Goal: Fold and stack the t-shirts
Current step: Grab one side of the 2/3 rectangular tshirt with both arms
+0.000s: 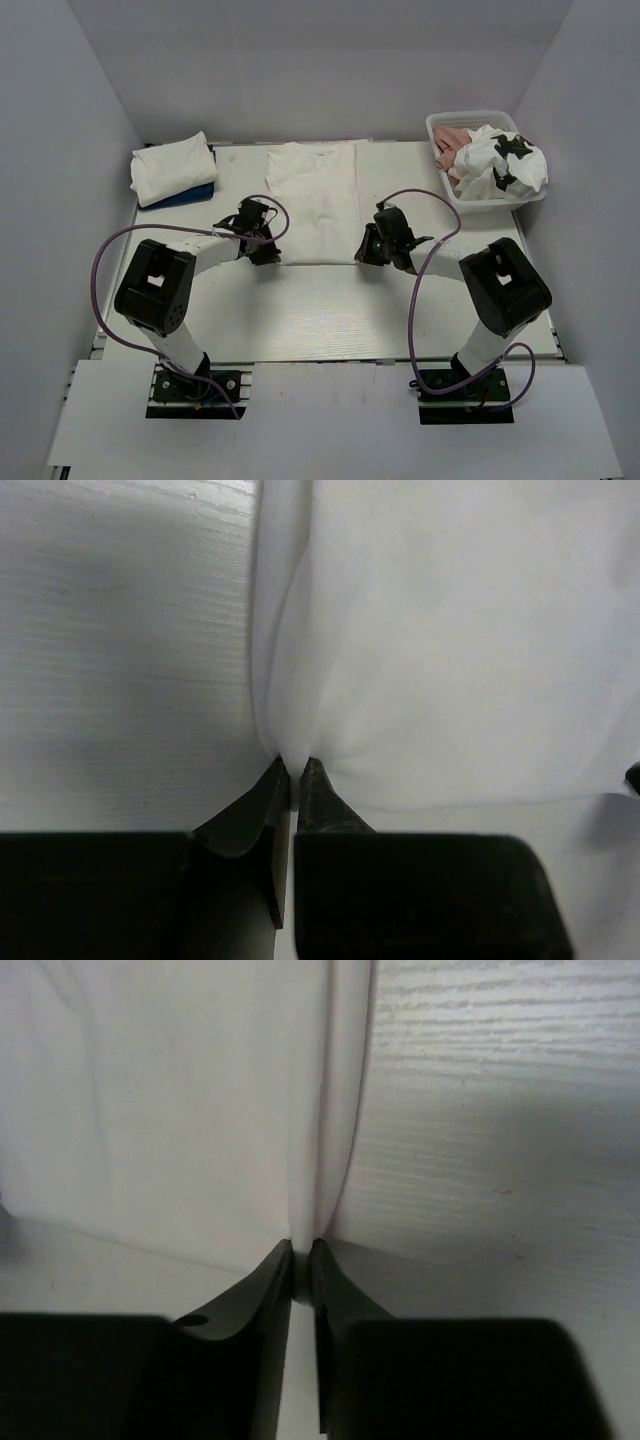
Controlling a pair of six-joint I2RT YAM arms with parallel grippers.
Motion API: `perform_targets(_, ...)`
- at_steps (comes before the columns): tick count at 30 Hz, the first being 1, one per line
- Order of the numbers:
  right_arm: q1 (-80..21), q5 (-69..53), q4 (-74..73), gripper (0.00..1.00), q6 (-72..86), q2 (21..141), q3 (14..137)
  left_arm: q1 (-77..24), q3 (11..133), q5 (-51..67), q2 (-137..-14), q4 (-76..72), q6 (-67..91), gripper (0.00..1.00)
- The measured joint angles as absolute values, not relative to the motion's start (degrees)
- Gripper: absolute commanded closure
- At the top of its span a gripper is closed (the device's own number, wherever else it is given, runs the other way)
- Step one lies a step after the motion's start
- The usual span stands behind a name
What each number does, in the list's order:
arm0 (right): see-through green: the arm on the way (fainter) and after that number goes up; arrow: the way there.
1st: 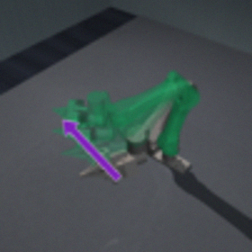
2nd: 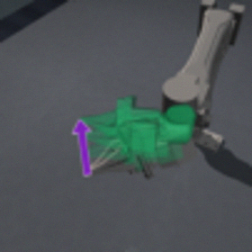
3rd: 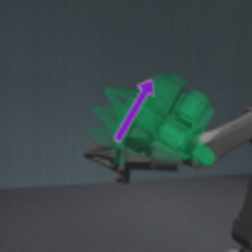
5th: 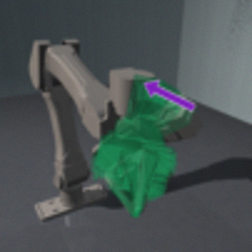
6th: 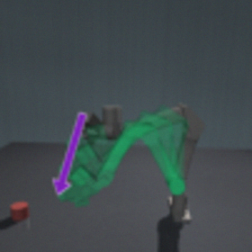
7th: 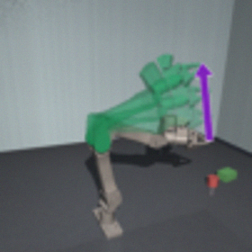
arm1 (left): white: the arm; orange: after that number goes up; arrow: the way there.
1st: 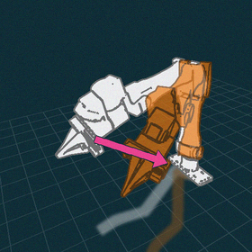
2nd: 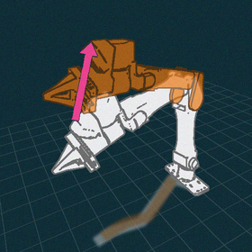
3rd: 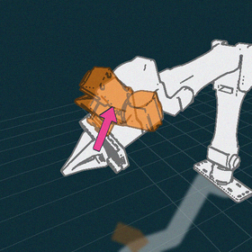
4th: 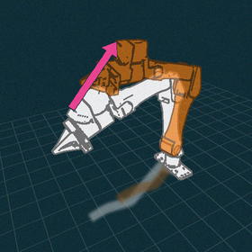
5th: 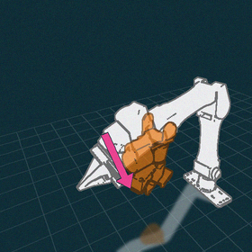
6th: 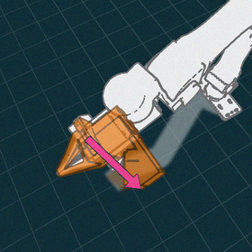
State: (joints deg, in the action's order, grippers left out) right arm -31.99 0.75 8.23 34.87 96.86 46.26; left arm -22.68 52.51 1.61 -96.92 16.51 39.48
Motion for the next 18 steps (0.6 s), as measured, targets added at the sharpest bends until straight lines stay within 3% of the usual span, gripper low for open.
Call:
perform_targets(2,-32.0,-0.3,8.1,1.00,35.3,96.9,46.0,-22.7,52.5,2.0,-97.0,16.3,39.5,1.00)
perform_targets(10,-32.2,-2.5,5.0,1.00,34.7,92.1,42.8,-24.2,46.9,1.0,-90.8,16.7,40.1,1.00)
perform_targets(18,-34.8,-5.3,-8.9,1.00,31.5,70.8,38.7,-29.8,34.3,6.8,-62.2,19.5,41.4,1.00)
